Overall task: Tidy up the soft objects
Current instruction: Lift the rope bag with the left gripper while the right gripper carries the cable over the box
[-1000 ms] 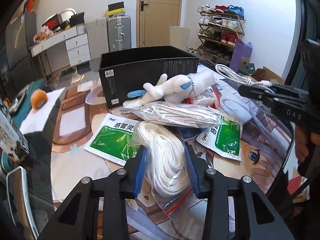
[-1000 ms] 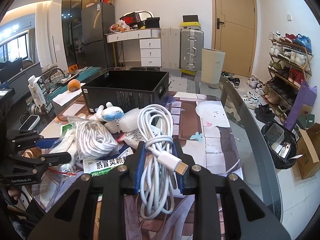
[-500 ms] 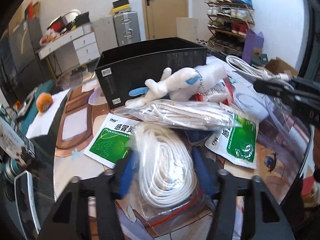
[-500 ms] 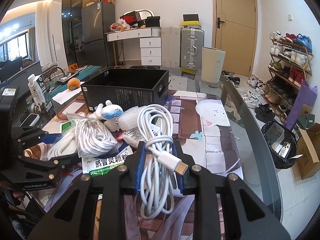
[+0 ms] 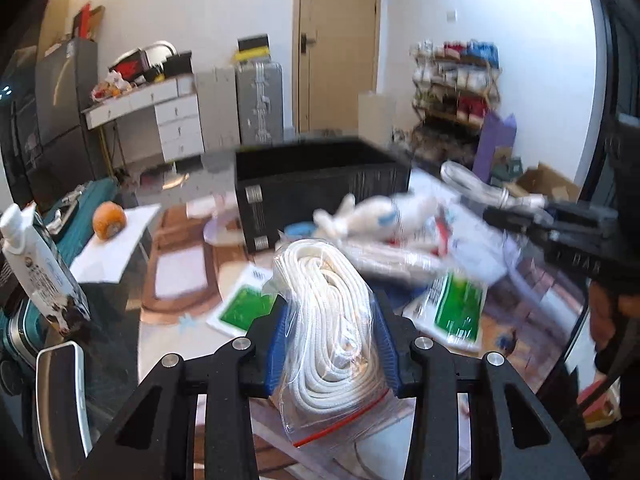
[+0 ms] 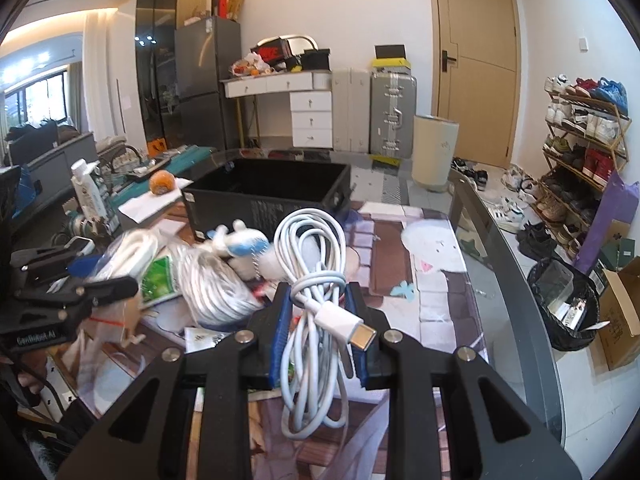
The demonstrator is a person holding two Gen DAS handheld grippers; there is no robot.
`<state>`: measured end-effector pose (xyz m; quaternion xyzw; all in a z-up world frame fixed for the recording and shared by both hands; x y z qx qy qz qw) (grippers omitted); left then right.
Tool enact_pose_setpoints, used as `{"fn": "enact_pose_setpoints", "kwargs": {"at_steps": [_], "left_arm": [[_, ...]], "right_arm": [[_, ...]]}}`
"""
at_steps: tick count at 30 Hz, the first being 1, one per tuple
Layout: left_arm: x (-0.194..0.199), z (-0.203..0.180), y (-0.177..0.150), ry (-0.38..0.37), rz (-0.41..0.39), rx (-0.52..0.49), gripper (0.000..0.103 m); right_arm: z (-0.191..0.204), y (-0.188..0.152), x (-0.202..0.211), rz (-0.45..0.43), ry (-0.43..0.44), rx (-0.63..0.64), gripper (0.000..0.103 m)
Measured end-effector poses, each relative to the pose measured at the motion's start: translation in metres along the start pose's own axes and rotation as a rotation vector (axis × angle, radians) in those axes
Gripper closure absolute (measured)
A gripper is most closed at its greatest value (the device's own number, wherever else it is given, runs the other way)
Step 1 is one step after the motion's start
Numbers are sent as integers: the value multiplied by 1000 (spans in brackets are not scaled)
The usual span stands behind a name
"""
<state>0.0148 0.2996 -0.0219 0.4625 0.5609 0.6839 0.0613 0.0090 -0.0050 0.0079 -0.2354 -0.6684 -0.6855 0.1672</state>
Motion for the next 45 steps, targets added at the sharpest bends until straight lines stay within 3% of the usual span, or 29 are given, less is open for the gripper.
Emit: {"fn": "enact_pose_setpoints", "kwargs": {"at_steps": [6,12,26,45], "left_arm": [[24,3,29,10,-145,21,64],[21,6,60,7,-184,21,63],[-32,31,111,31,-169,30,63],[-98,51,129,69,-113,1,63]], "right_arm": [[8,11,11,-49,42,7,77],[12,27,8,-65,67,17,77],[16,70,-31,-74,91,61,77],[14,93,-98,-30,119,104,77]]}}
Point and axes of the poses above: each gripper's, at about its wrist camera, not at the fingertips, and x roughly against the way its jaws point, z to its left, y to its top, the point moved 2 cm from there along -x, roughly the way its jaws point, and after that the axes turned 1 degree about -y, right-handed, at the moved point
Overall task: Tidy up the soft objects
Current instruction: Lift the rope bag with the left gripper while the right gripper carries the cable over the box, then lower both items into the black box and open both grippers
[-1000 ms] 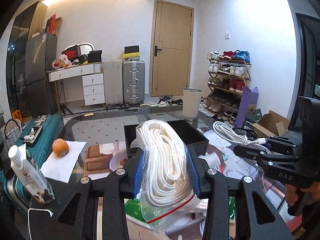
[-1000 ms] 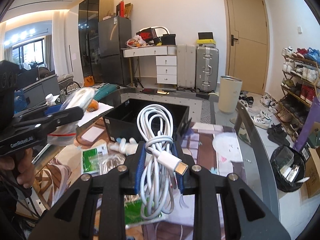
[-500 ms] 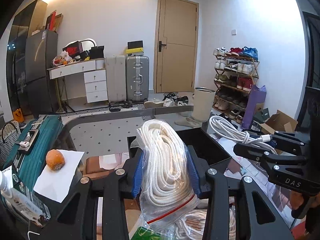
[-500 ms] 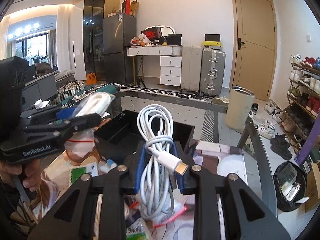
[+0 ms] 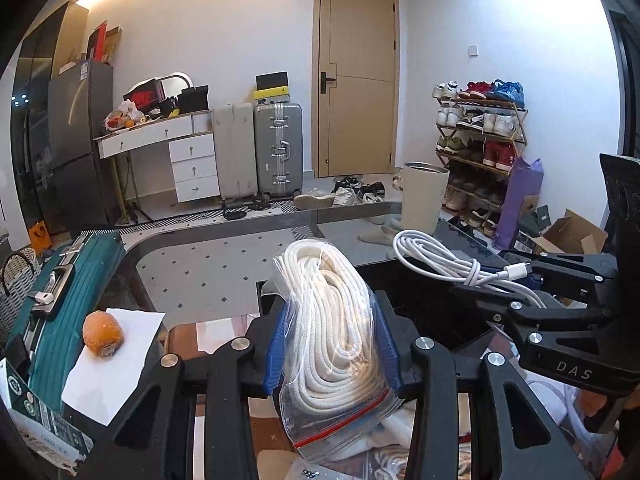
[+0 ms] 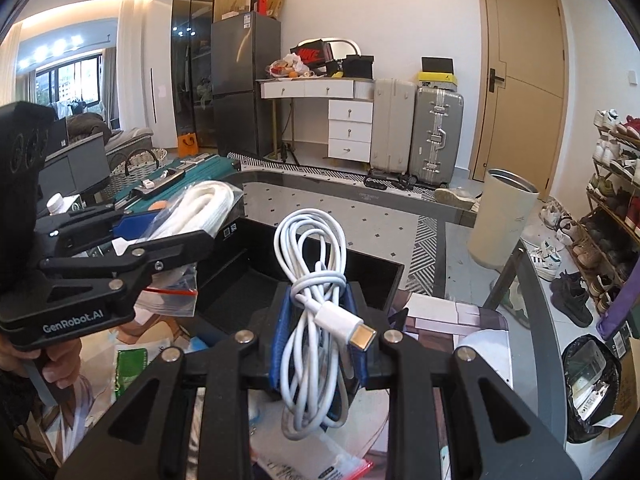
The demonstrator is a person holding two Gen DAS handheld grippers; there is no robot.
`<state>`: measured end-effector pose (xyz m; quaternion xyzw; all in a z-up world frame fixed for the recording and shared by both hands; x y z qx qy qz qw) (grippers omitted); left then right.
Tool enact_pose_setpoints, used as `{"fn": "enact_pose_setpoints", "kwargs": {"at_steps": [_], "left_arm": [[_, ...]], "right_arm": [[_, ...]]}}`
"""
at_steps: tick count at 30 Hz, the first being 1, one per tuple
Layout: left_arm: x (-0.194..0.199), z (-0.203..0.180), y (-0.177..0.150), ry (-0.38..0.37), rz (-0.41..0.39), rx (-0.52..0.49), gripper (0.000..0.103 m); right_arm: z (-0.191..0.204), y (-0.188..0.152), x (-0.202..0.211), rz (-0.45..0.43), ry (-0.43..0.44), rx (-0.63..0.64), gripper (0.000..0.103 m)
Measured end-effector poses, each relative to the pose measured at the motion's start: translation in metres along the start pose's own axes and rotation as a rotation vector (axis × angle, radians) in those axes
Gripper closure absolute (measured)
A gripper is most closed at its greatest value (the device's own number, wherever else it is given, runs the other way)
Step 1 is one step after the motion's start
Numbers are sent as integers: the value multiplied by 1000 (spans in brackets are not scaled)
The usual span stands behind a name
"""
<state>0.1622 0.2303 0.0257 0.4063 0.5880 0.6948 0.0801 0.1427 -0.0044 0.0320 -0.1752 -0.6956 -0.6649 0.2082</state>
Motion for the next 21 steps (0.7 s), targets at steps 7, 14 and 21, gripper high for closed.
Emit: {"fn": "enact_pose_setpoints", "kwargs": {"at_steps": [7,14,21], "left_arm": [[-11,1,-1,4,15,-10,63],[-22,1,-1,8,32,-26,63],[-32,0,-1,4,47,-29,63]], "right_arm": [[0,1,-16,28,11,33,77],[0,2,-29,47,12,61,77],[2,2,-36,59,9,99,77]]}}
Point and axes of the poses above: each gripper's, at about its wrist camera, not at the fingertips, and x roughly against the way its jaws point, z to its left, y to its top, the point moved 2 cm from there along -x, roughly the way its jaws point, and after that the axes turned 1 degree about -y, right-handed, at the moved point
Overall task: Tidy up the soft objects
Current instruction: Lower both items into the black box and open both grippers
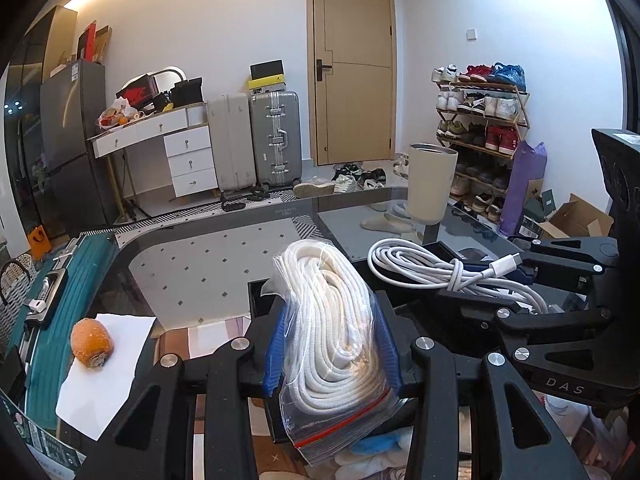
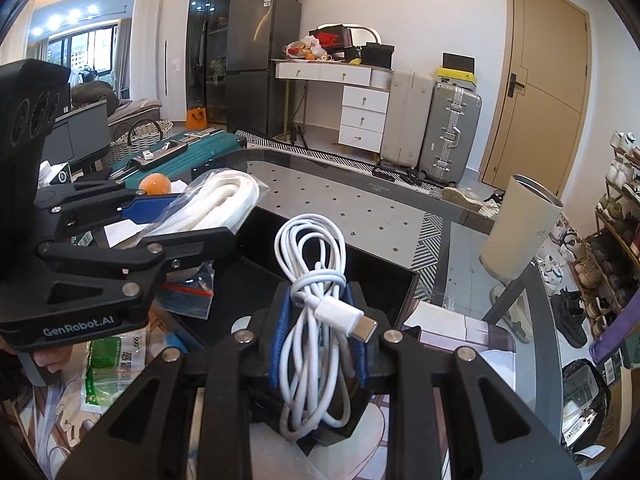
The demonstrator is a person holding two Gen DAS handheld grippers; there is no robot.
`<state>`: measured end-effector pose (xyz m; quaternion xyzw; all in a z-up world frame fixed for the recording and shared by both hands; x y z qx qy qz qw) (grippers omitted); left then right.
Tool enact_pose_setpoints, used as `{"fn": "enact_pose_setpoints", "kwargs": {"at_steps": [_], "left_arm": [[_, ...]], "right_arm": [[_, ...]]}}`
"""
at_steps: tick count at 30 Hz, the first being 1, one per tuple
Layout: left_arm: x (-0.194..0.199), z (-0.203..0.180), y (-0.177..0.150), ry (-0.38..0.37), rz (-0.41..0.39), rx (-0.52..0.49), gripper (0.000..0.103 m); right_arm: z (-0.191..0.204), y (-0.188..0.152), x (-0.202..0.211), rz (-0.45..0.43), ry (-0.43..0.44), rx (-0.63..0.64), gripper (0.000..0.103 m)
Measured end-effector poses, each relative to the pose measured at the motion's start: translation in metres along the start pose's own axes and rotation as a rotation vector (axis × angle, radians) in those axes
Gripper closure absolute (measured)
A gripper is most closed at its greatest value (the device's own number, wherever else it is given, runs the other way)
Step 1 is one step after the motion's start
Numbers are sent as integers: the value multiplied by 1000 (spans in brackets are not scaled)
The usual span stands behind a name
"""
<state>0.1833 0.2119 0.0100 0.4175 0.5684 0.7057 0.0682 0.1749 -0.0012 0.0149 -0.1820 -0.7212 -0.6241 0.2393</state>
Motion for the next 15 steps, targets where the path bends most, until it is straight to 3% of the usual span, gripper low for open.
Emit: {"fn": "enact_pose_setpoints", "kwargs": {"at_steps": [11,15], "left_arm": [[-1,1,-1,-2,0,11,63],[-2,0,0,-5,2,12,63]], "right_arm": [[3,5,-16,24,12,27,74],[2,5,-12,19,-1,24,55]]}}
Point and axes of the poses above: each gripper's, at about its wrist camera, not at the fingertips, and x roughly against the way its jaws point, z to its left, y to its top, the point moved 2 cm from there along -x, roughly the way its jaws point, and after that the axes turned 1 degree about -y, right-handed, at the moved point
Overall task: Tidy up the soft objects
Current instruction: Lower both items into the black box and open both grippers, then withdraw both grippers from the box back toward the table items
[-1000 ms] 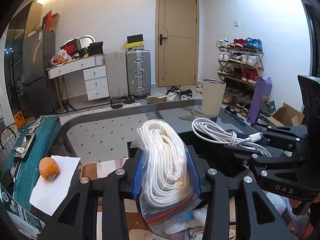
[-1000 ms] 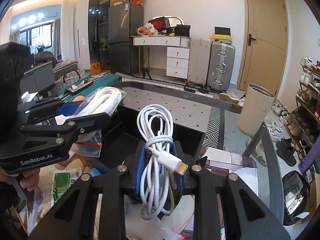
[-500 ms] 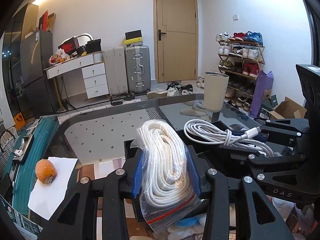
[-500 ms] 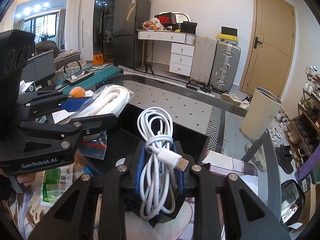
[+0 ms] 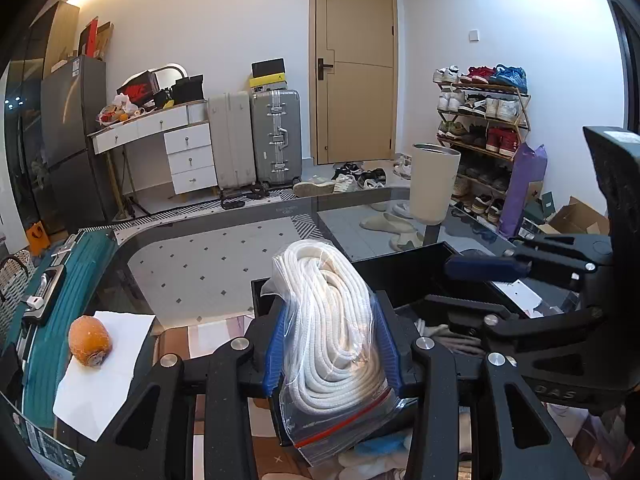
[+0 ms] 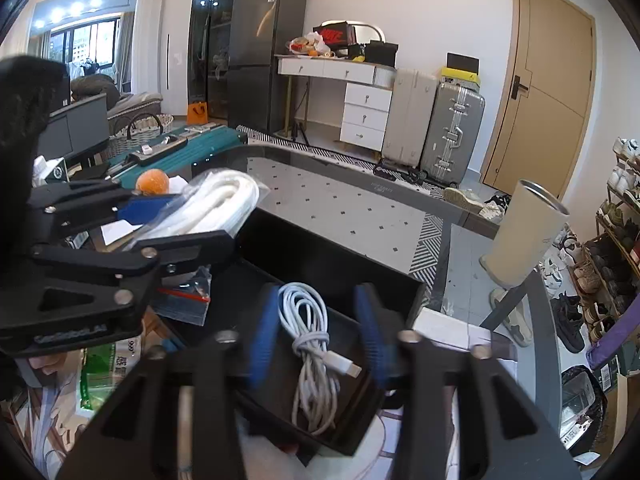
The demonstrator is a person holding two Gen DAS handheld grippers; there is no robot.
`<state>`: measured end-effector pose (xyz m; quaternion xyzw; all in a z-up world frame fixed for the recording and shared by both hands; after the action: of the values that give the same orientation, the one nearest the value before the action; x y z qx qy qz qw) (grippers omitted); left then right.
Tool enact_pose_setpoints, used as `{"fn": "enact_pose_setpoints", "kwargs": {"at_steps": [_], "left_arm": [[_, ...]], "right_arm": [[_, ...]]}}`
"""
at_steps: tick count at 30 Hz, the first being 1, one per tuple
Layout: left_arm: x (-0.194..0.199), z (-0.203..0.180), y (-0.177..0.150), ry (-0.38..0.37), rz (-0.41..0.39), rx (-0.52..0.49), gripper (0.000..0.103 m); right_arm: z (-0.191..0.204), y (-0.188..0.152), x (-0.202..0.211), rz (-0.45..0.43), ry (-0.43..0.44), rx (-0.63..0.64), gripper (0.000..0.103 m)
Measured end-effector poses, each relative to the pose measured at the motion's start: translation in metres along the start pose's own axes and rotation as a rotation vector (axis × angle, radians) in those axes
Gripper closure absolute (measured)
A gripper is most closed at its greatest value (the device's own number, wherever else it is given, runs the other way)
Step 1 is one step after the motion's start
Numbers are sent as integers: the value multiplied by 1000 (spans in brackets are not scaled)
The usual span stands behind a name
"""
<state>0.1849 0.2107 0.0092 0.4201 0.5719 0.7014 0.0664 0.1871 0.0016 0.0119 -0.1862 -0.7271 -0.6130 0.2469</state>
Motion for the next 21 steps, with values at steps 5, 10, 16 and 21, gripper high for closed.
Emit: {"fn": "enact_pose_setpoints", "kwargs": {"at_steps": [5,10,16,21], "left_arm": [[-2,-1,0,-1,7,-1,62],[-4,-2,-2,10,32,-6,55],[7,-4,-4,31,19,-4,8],[23,-5,-5,22,24,4,1]], "right_arm": [[-6,0,15,-24,-30,-5,49],[-13,-4,28,-27,-49,-29,41],[-18,-11,46,-51,-56,-66,16],[-21,-17,63,-65,-66,-105,2]]}}
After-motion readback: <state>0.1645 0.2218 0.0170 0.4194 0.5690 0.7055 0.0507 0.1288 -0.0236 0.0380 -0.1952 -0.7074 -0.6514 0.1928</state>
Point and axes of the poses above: each gripper's, at about its wrist camera, not at the fingertips, and x roughly against the way its jaws point, z to its left, y to its top, the point moved 2 cm from there along -x, roughly the way its jaws point, and after that the axes turned 1 degree about -y, right-handed, at the moved point
